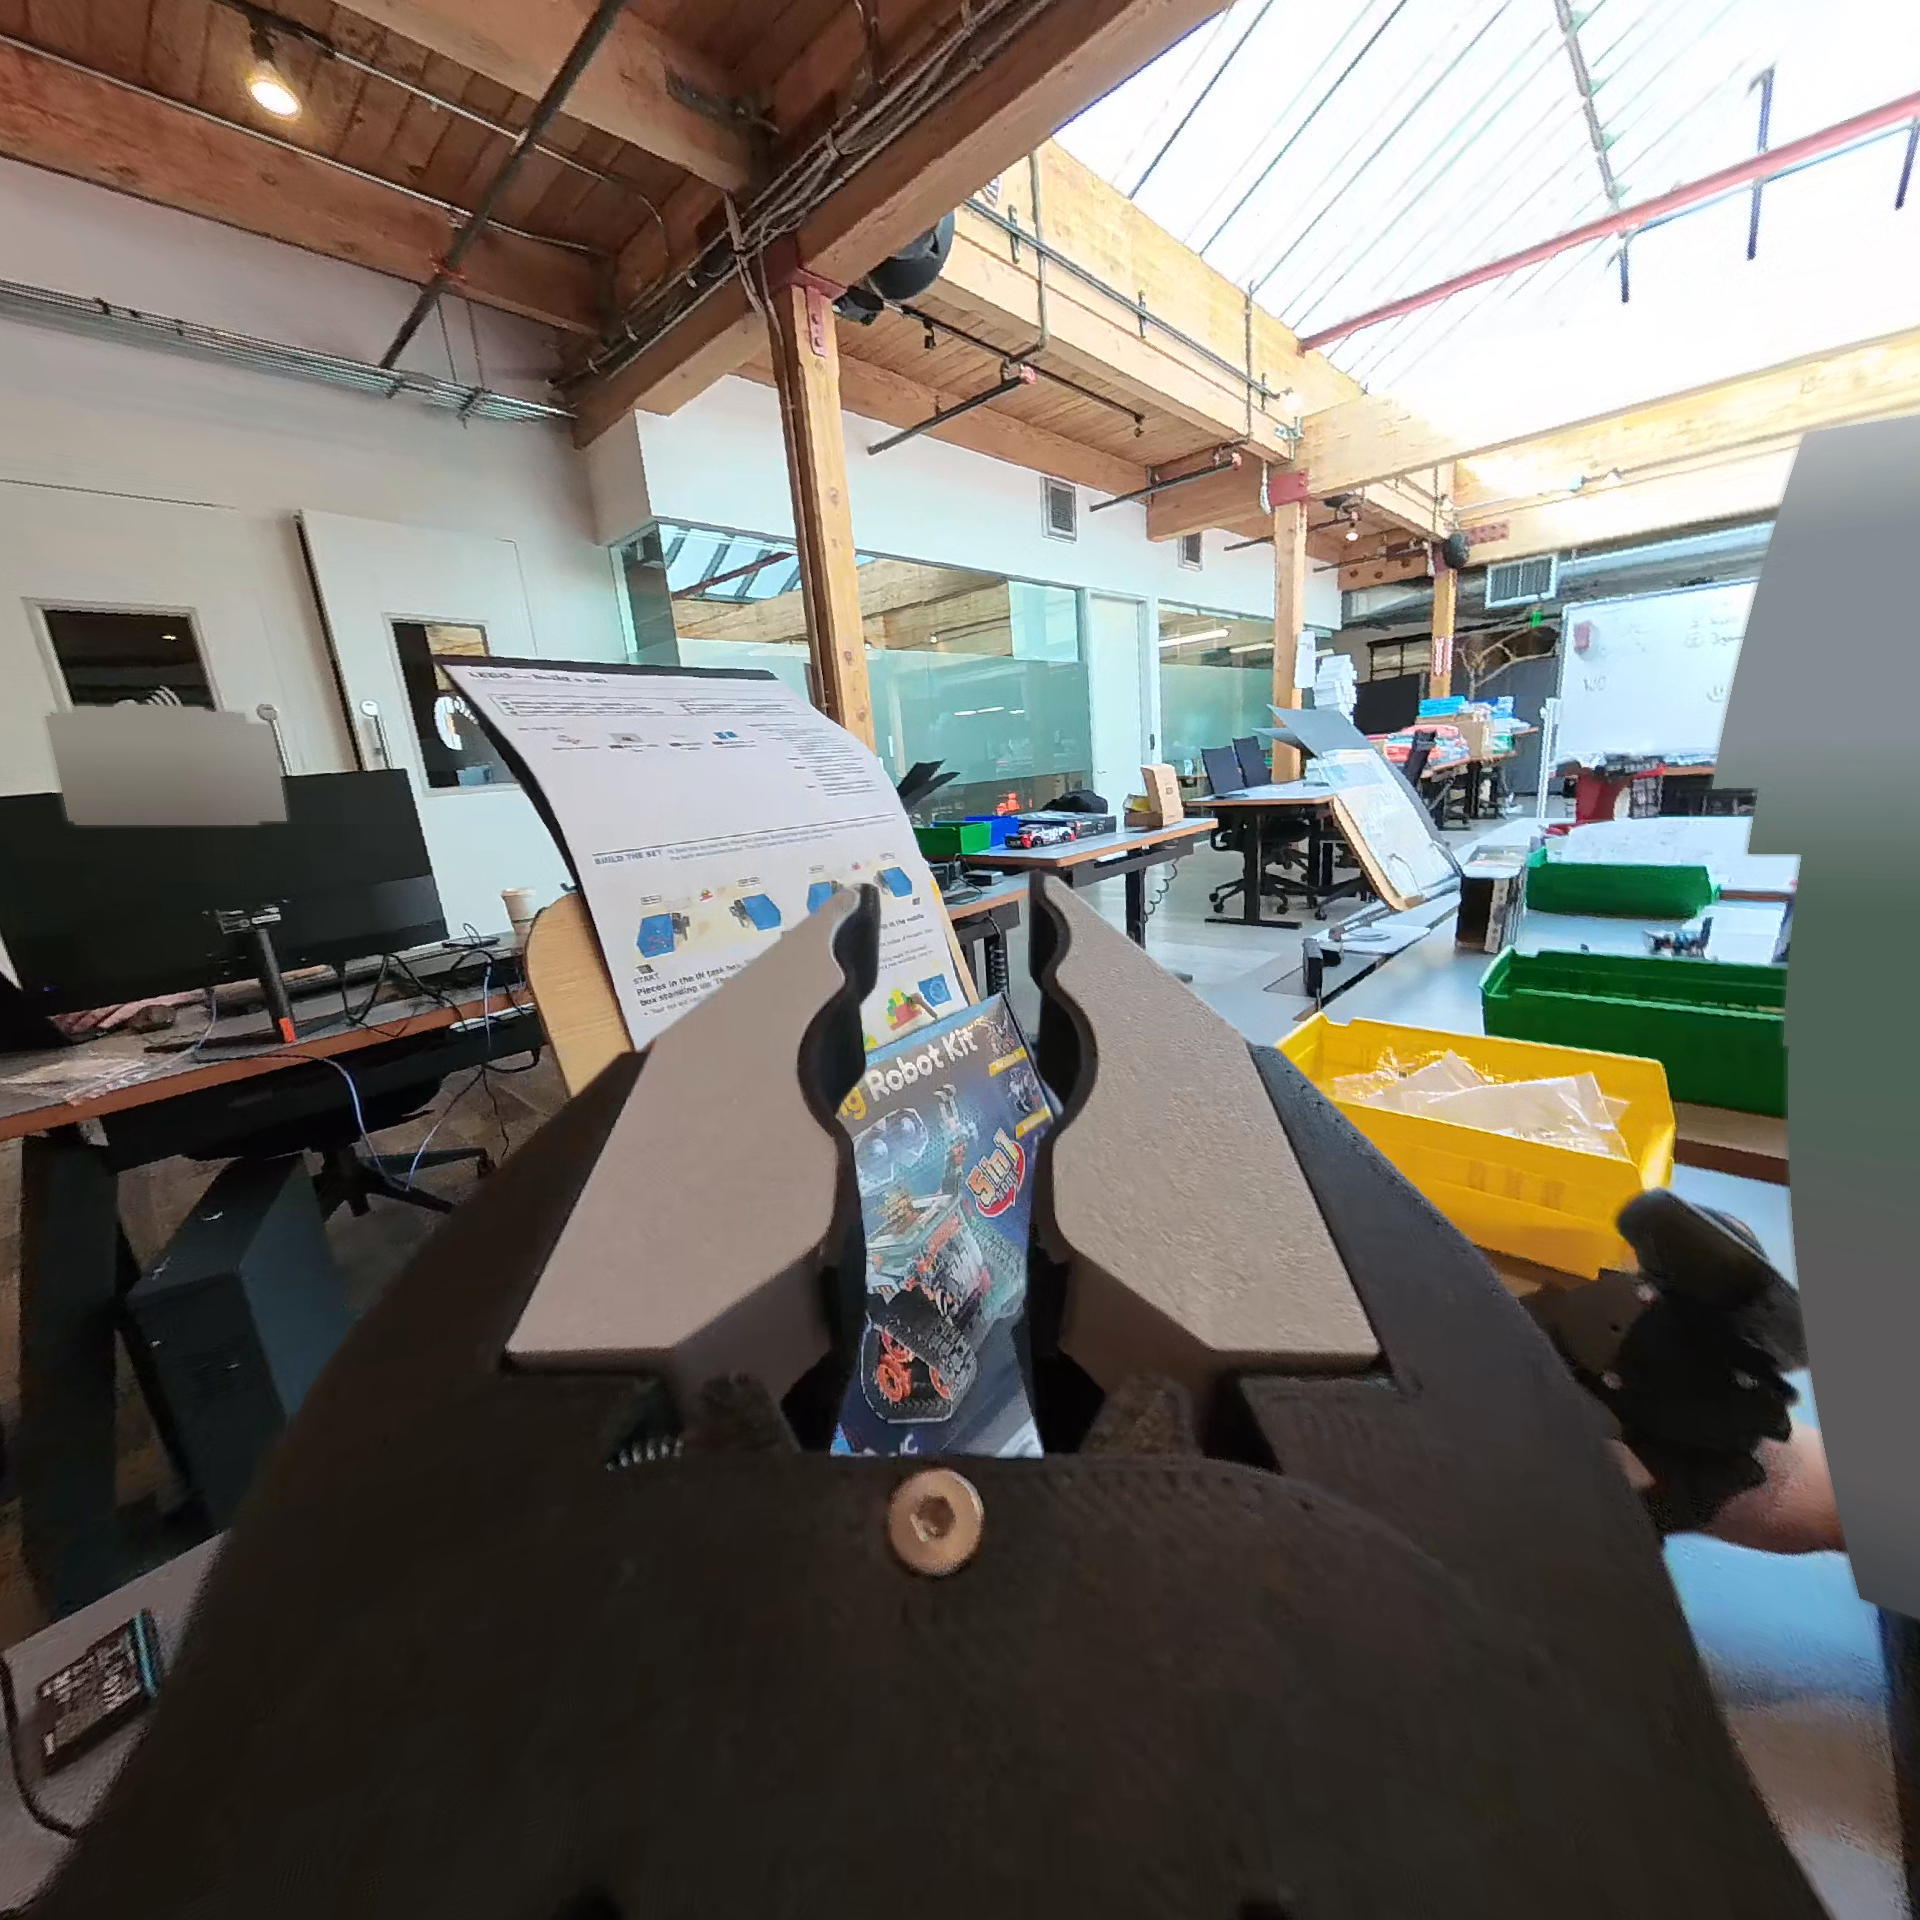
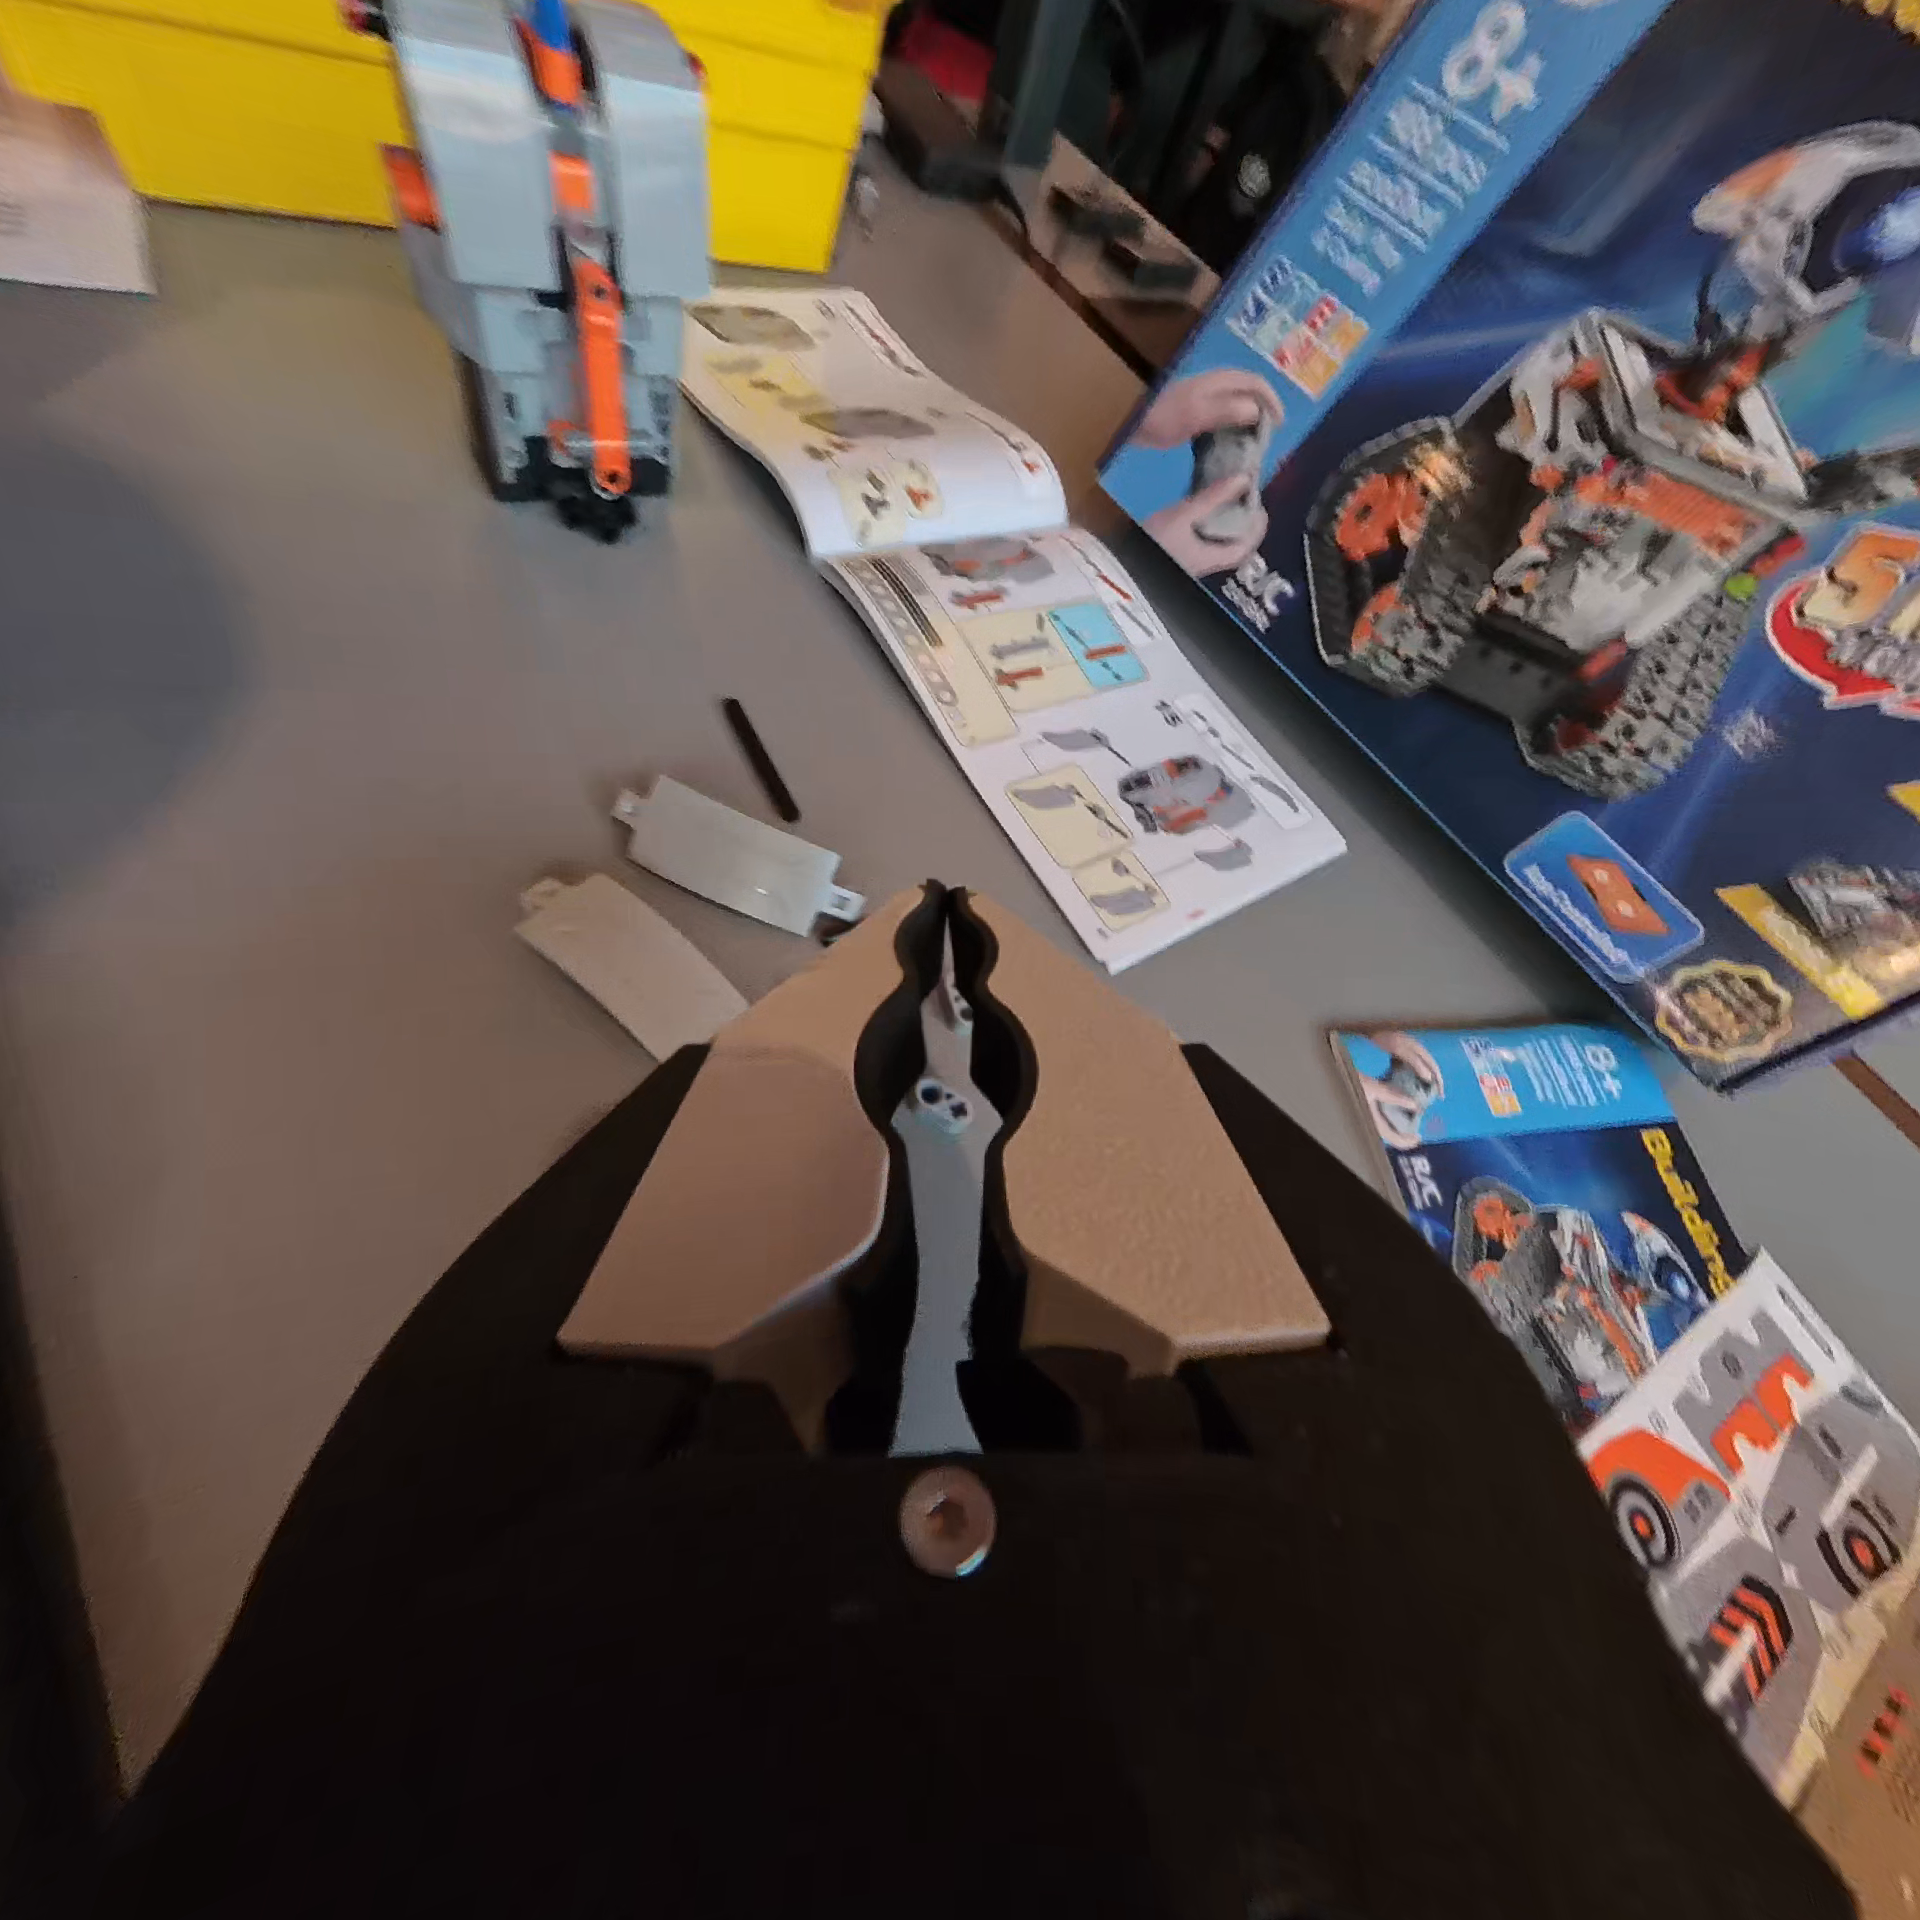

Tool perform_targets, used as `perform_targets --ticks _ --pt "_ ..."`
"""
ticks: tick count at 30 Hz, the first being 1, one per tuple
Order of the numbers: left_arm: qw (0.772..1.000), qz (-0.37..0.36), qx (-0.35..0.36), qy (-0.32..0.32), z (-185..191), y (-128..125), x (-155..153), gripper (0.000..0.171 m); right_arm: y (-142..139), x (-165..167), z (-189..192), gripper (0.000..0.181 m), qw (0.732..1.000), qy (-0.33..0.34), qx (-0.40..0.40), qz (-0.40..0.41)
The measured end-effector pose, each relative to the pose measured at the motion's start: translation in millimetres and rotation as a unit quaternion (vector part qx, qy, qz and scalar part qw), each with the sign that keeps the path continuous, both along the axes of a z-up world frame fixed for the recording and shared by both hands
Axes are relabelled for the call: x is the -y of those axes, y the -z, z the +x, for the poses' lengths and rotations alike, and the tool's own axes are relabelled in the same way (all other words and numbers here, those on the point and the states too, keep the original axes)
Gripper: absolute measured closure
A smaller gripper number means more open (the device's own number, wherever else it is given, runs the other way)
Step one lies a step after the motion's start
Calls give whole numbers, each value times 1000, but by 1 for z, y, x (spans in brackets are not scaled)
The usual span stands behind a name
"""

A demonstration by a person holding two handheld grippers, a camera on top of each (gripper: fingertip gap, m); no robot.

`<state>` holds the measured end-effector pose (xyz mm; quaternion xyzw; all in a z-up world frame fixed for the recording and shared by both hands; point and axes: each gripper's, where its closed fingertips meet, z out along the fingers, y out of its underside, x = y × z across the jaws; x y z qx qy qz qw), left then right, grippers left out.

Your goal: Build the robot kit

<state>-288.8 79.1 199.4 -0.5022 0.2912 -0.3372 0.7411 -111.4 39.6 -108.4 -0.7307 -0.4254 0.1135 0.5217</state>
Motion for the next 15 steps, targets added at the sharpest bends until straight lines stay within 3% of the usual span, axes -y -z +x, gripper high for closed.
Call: perform_targets --ticks 4,10,15 --pt "998 7 -54 -15 10 10 0 147 9 -5 22 181 999 35 19 -23" --pt "997 -2 -77 -16 18 18 -3 150 3 12 45 181 999 2 15 -29" --pt "995 -18 -96 -13 21 25 -6 152 -24 7 19 181 996 -30 -84 -21"
